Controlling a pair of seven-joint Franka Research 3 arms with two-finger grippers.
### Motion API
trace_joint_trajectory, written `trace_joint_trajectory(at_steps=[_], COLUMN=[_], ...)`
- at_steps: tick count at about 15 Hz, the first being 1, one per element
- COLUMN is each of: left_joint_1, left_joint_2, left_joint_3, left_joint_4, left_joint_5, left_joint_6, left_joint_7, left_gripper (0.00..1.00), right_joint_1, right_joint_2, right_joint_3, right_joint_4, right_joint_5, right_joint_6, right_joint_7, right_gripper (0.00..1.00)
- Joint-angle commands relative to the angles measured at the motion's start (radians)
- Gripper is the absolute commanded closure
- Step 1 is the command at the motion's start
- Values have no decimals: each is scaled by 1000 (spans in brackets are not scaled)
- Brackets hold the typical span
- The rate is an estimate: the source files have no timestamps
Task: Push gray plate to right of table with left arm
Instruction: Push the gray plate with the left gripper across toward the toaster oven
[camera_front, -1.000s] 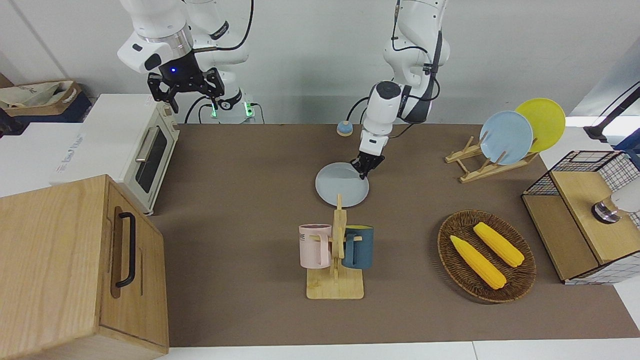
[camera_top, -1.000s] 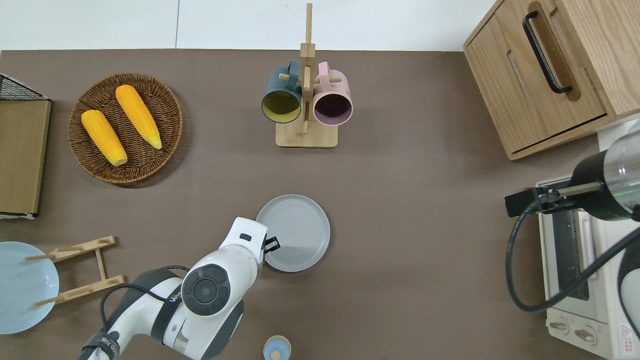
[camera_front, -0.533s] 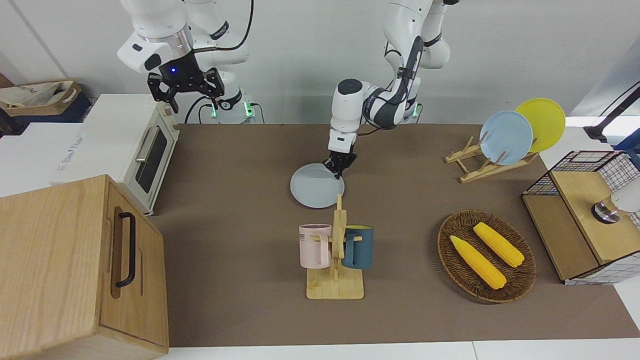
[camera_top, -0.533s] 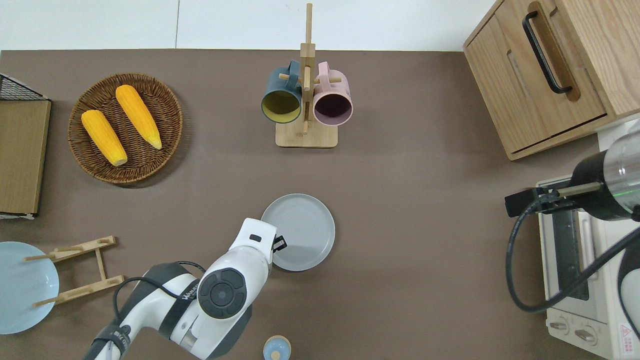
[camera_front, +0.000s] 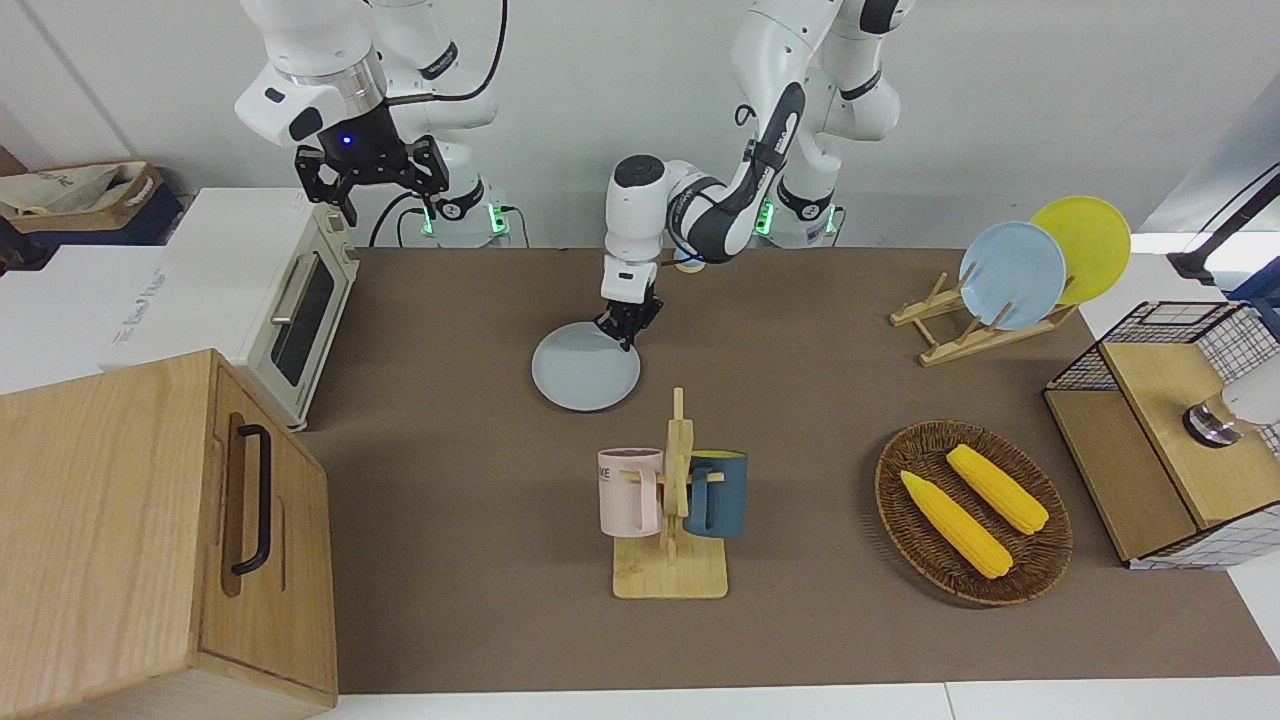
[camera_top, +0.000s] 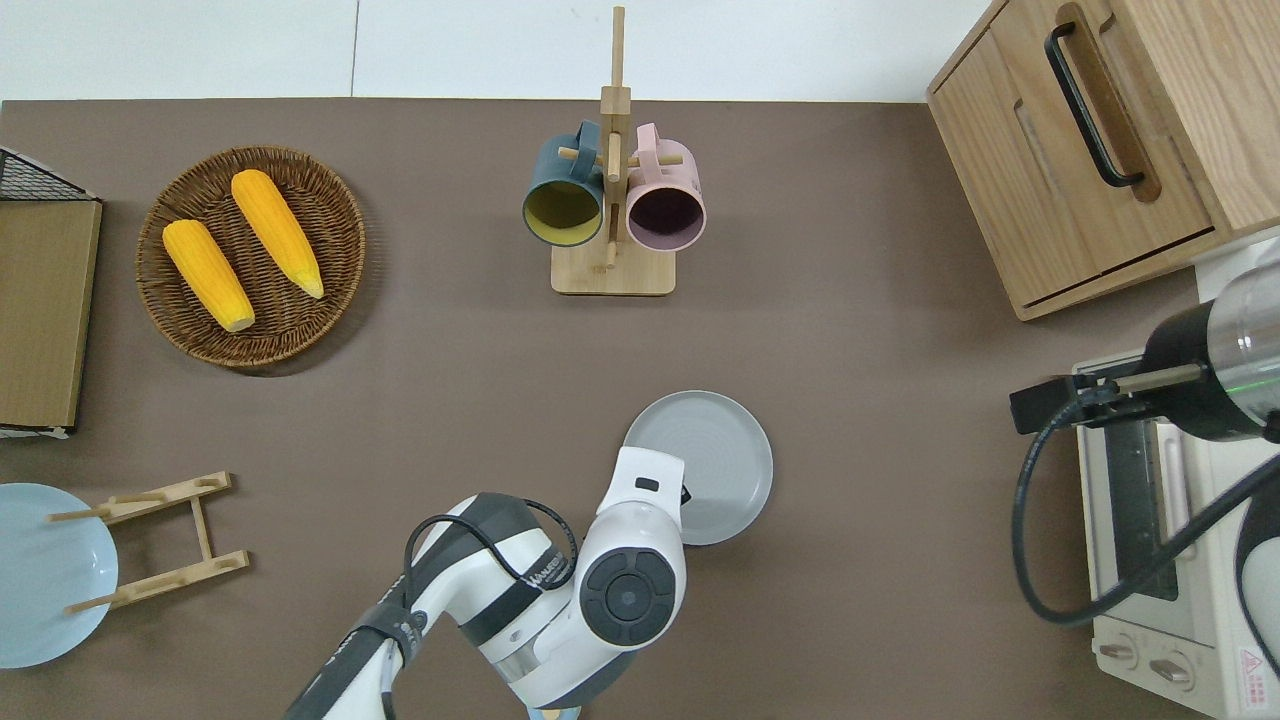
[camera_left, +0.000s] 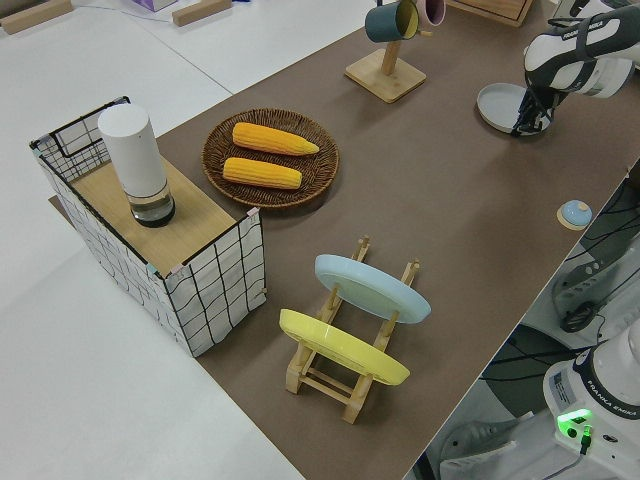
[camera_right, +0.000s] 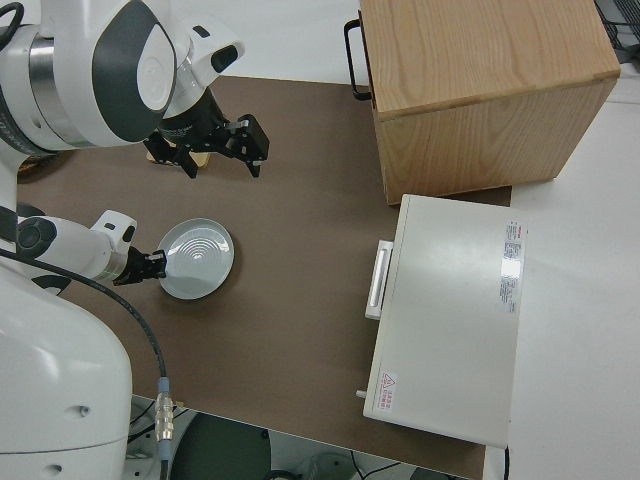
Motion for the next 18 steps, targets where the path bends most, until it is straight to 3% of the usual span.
trace_joint_trajectory(at_steps=[1, 6, 18], left_joint_1=[-72, -130, -250], left_joint_2=[112, 195, 284], left_joint_3=[6, 4, 12], left_joint_4=[90, 177, 281], left_joint_5=[28, 160, 174], left_joint_6=[-32, -32, -73], left_joint_7=[-82, -242, -319], left_gripper=[1000, 1000, 1000], right_joint_1=[-20, -20, -20], right_joint_2=[-6, -6, -6], right_joint_3=[13, 15, 13], right_joint_4=[4, 4, 4], right_joint_5=[10, 10, 10], right_joint_6=[-12, -12, -12], right_joint_7=[0, 0, 0], right_gripper=[17, 17, 17])
